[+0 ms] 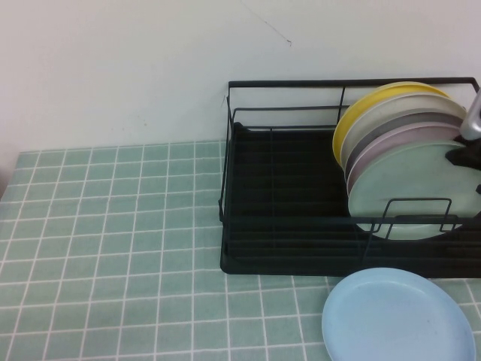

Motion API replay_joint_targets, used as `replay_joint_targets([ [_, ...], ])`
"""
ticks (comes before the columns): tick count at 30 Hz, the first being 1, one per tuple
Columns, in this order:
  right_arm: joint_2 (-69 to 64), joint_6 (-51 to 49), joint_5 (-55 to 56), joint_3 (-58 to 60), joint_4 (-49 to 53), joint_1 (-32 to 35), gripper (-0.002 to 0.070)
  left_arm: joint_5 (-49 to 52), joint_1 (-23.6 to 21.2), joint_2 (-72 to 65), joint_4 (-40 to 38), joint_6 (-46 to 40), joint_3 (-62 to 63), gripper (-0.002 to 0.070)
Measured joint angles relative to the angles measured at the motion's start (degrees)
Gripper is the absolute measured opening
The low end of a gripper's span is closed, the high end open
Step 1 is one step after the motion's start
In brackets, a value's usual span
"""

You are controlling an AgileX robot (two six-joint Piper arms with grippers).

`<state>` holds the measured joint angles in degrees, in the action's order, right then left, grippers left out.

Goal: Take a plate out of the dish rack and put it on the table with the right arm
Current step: Grasp the plate from the shelf, then place the plate from the table

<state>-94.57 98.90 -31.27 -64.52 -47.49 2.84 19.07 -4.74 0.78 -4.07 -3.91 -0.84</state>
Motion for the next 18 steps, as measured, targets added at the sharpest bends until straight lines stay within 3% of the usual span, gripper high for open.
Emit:
replay_joint_targets([
  [2,0.00,0.44,0.13,0.00,0.02,0.00,0.0109,0.00,0.00,0.00,0.00,0.00,0.00,-0.0003],
  [9,5.26,-2.01,-0.75,0.00,1.47,0.00,0.0094,0.00,0.00,0.00,0.00,0.00,0.00,-0.0003],
  [13,13.03,-11.29,-1.82,0.00,7.08,0.00,0.0089,0.00,0.00,0.00,0.00,-0.07,0.00,-0.0003],
  [18,24.74,-29.75,-8.62,-0.02,14.48,0.00,0.0077,0.00,0.00,0.00,0.00,-0.07,0.00,-0.0003],
])
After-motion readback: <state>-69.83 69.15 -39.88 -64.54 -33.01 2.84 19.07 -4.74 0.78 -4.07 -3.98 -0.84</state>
